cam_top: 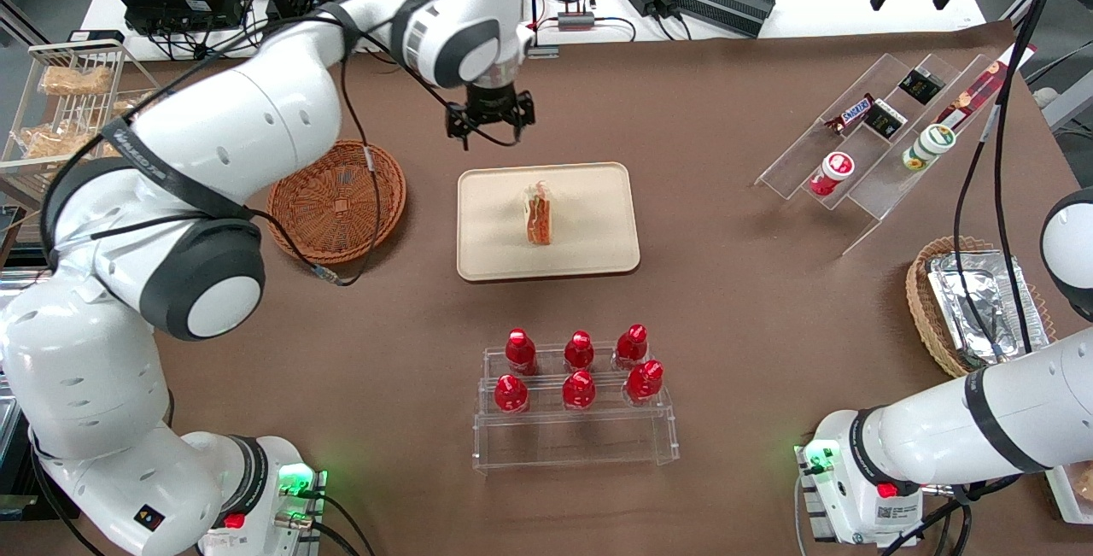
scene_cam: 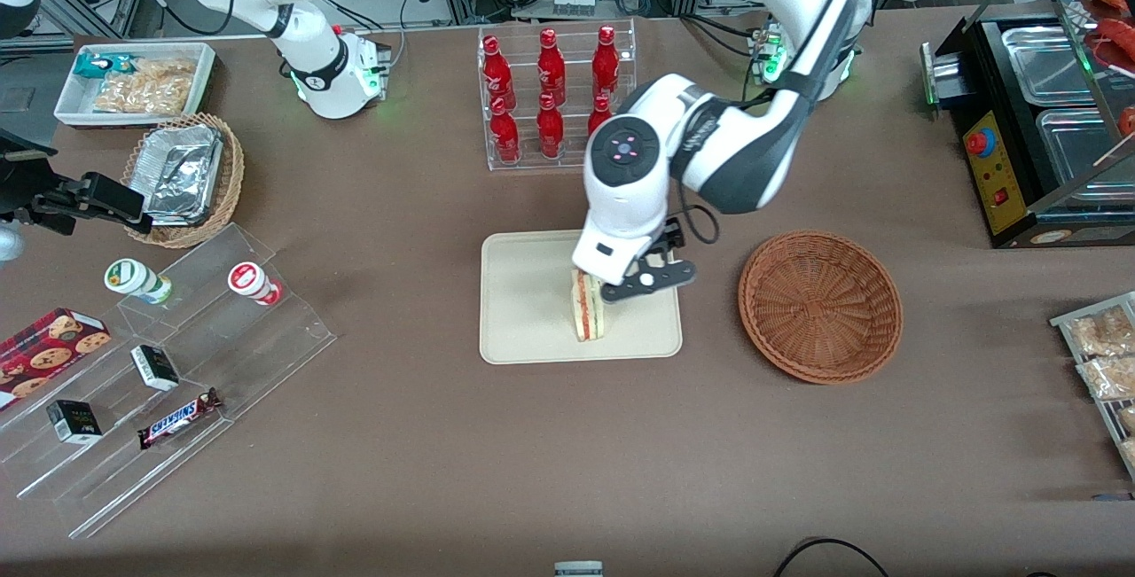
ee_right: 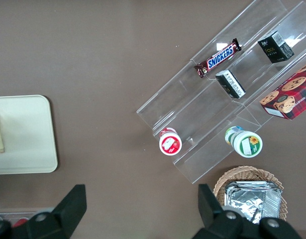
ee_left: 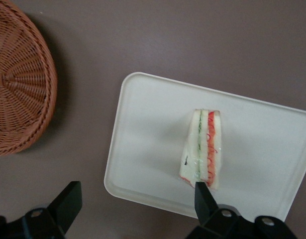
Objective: Place sandwich from basket to tray
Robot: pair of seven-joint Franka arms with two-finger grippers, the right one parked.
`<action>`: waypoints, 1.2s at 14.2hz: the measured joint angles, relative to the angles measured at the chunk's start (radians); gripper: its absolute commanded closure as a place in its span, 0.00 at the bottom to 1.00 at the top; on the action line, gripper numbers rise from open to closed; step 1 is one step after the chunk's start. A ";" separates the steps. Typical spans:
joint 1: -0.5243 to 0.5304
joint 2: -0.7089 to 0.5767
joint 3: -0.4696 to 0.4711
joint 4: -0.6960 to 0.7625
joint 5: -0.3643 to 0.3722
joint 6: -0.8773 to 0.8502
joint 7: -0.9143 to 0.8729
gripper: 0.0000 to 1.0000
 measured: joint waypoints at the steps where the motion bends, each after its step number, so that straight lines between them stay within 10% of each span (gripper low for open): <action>1: 0.032 -0.011 0.001 -0.010 0.000 -0.012 0.001 0.00; 13: 0.369 -0.331 -0.010 -0.316 -0.011 -0.081 0.505 0.00; 17: 0.697 -0.417 -0.249 -0.348 -0.053 -0.152 0.755 0.00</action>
